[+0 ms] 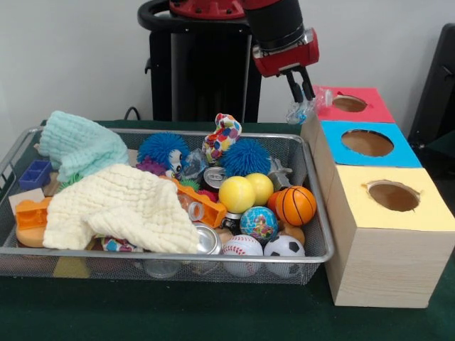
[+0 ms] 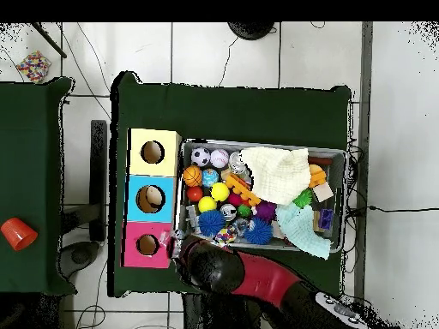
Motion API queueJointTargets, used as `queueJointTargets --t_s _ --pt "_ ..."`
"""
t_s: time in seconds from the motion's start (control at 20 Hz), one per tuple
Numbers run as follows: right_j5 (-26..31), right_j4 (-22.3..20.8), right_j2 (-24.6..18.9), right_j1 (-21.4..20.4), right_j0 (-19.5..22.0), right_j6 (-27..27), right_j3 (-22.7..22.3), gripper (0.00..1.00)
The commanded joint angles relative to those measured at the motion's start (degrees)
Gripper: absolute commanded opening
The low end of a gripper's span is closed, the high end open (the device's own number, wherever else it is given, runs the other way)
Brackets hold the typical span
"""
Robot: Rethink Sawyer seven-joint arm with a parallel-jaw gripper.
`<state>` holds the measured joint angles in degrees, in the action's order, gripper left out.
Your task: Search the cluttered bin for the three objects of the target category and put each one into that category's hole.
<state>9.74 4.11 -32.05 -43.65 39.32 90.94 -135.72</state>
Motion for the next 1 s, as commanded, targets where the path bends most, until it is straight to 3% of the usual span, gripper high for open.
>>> queueJointTargets --t_s 0.05,1.0 --pt "-7.7 4.13 -8.02 0.76 1.47 17.69 -1.73 0.0" --pt "-16.31 2.91 -13.67 0.32 2.8 25.0 -4.55 0.0"
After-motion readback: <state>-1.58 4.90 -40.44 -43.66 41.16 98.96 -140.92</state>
